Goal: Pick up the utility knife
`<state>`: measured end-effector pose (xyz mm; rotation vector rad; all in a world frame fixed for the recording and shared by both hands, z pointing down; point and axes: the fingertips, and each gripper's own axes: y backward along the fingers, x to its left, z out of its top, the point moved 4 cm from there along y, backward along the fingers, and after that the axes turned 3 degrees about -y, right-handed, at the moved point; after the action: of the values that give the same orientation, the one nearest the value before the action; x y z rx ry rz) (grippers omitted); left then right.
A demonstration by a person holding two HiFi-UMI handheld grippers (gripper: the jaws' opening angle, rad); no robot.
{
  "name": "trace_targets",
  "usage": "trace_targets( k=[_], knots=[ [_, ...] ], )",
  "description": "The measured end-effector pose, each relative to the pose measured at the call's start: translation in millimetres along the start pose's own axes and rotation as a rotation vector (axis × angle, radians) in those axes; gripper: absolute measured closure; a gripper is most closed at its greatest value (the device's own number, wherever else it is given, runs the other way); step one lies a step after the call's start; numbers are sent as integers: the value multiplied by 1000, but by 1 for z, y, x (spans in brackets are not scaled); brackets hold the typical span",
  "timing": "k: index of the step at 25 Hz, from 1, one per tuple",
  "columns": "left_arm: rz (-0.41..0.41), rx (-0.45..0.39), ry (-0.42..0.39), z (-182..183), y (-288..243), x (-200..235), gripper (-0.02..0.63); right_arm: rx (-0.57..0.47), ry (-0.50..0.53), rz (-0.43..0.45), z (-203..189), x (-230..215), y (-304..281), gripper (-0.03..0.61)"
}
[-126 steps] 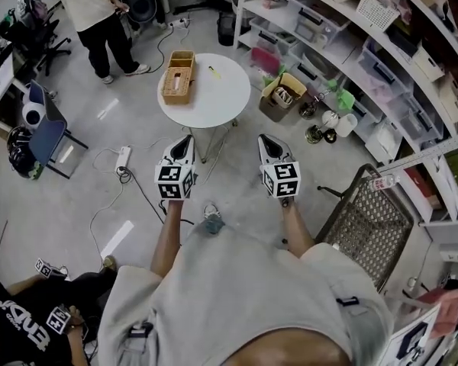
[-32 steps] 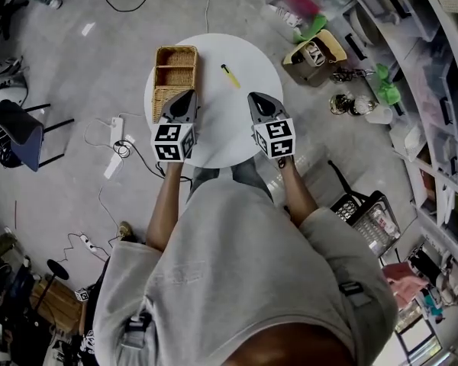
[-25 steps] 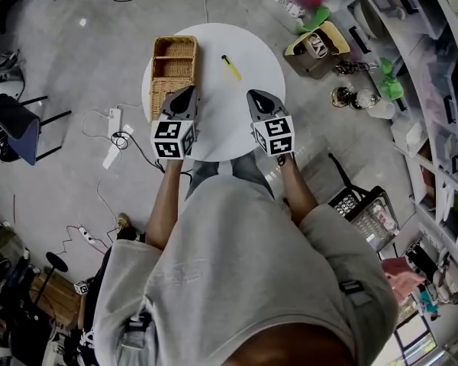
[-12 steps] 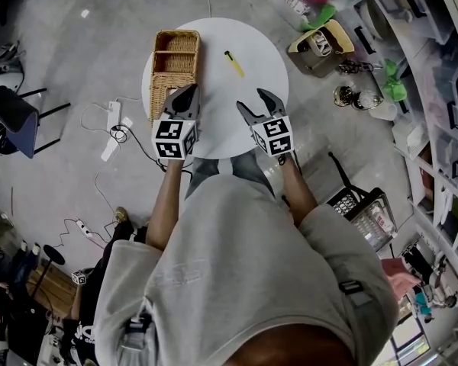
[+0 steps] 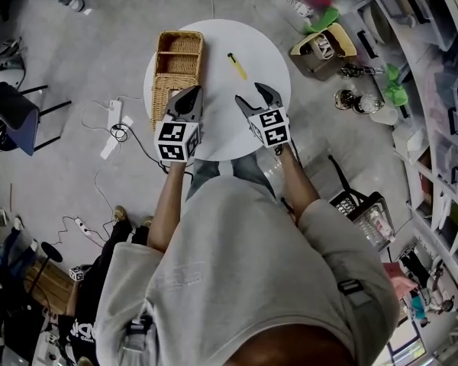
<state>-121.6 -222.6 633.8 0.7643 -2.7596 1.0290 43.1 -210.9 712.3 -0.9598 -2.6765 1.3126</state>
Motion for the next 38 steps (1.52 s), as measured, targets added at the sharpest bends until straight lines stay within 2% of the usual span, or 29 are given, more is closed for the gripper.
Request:
trace_targets(
  k=[7,15,19,24,28,32,38],
  knots=[
    [11,2,13,-3,2,5,594,35,26,-17,19,-15,-37,292],
    [3,16,10,-8,3,2,594,120,53,-24,21,-28,-74,331],
    [1,21,3,-10,4,2,594,137,74,-35,23,-29,-84,363],
    [8,21,3,-9,9,6,594,161,84,-69,23,-28,-89,453],
    [18,24,0,-10,11,10,594,157,91,-79,23,-27,-89,461],
    [19,19,-2,-9,11,10,594,153,88,-87,23,-28,-91,502],
    [13,23,-13,-10,14,11,594,166,64,-72,22,-29,-92,506]
  ],
)
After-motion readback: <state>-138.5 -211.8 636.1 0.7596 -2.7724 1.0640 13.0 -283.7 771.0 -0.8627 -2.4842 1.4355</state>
